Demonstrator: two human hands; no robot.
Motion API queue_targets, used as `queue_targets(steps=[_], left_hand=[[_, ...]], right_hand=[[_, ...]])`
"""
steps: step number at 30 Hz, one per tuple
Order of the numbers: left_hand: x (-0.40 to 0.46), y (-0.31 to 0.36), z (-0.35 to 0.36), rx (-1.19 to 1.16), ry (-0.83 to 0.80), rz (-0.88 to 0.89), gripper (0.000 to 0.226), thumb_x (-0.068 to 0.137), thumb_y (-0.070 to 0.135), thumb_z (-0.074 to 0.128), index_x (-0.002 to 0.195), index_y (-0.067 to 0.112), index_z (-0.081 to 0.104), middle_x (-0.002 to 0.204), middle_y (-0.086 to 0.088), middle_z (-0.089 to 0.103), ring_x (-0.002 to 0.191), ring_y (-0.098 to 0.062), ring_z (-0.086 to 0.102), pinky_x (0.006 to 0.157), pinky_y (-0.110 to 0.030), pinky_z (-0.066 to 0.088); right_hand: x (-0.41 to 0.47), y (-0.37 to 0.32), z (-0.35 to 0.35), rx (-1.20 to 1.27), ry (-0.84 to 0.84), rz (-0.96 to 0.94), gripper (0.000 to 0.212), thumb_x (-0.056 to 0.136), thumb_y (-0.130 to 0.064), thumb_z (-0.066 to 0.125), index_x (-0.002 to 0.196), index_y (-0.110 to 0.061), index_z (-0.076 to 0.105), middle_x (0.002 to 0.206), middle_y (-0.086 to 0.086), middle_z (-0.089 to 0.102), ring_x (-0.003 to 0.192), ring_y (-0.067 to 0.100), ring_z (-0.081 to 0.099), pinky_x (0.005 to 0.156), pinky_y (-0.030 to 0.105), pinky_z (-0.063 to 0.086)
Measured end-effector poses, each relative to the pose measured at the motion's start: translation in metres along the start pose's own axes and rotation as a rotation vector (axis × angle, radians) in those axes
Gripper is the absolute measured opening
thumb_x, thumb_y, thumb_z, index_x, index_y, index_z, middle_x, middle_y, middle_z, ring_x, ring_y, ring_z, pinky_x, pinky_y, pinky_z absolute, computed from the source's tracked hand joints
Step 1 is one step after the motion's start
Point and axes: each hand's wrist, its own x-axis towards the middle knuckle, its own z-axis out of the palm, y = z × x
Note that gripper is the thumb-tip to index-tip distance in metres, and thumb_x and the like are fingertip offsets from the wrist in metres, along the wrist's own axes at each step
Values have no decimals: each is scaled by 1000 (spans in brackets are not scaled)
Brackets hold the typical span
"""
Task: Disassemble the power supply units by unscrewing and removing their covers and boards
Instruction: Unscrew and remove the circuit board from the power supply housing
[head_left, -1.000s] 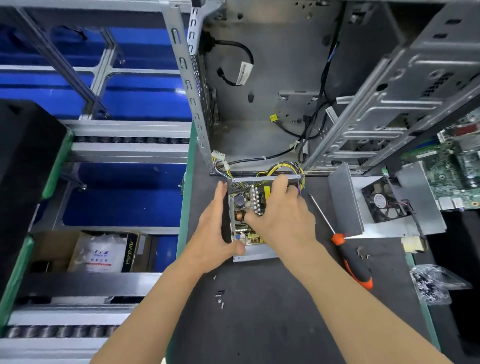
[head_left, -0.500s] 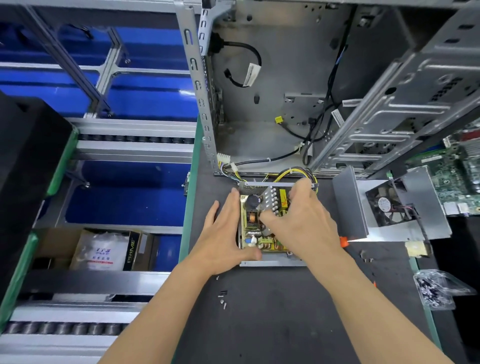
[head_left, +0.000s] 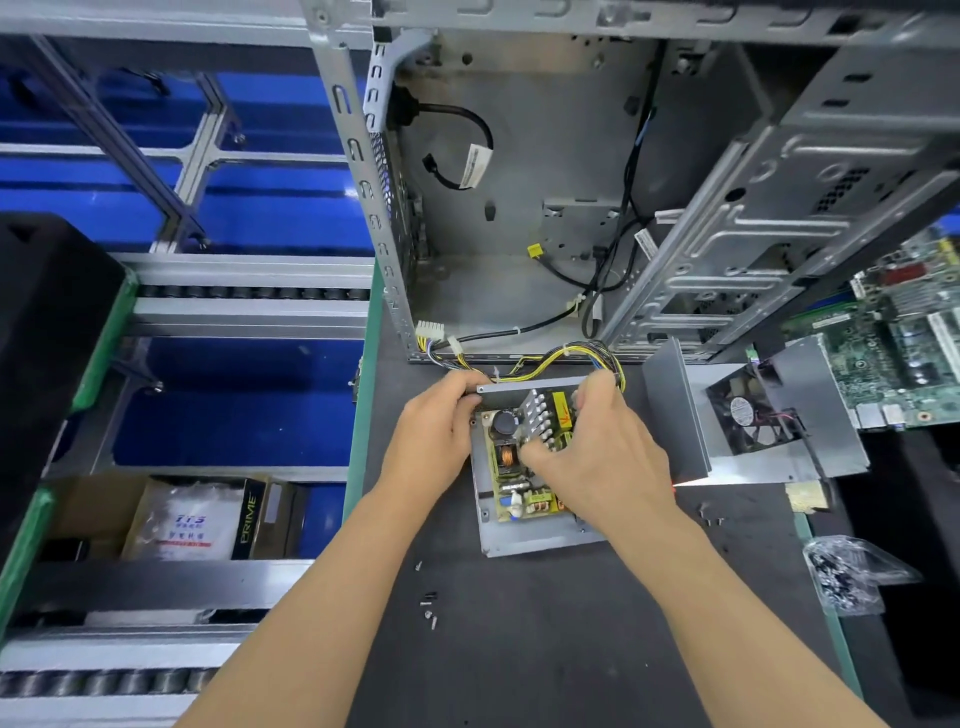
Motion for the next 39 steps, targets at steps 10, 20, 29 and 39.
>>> queue_targets(steps=[10, 20, 29, 39], left_hand=[[-3, -19, -28, 142, 184, -155, 15, 100, 9, 54, 110, 14, 65, 93, -5, 71, 77, -20, 58, 63, -20, 41], [-6, -1, -34, 231, 360, -87, 29, 92, 3, 66, 121, 8, 63, 114, -10, 66, 103, -29, 60, 89, -20, 39], [11, 63, 2, -648, -19, -681, 16, 101, 7, 57, 106, 0, 71, 92, -13, 75, 87, -23, 75, 79, -29, 62], [20, 67, 10, -885, 20, -841, 10, 95, -1, 63, 103, 4, 67, 90, -13, 75, 71, -16, 74, 63, -25, 60]], right_hand=[[5, 22, -26, -3, 35, -29, 54, 71, -53, 68, 92, -27, 26, 84, -10, 47, 77, 21, 50, 58, 35, 36], [7, 25, -37, 154, 44, -1, 55, 67, -54, 69, 84, -30, 23, 73, -8, 47, 63, 8, 45, 48, 31, 28], [6, 27, -48, 178, 40, 3, 57, 65, -54, 72, 87, -28, 26, 77, -7, 47, 66, 7, 46, 50, 31, 29], [5, 28, -47, 121, 69, -4, 57, 66, -52, 72, 85, -29, 24, 73, -8, 46, 64, 7, 44, 48, 31, 29]])
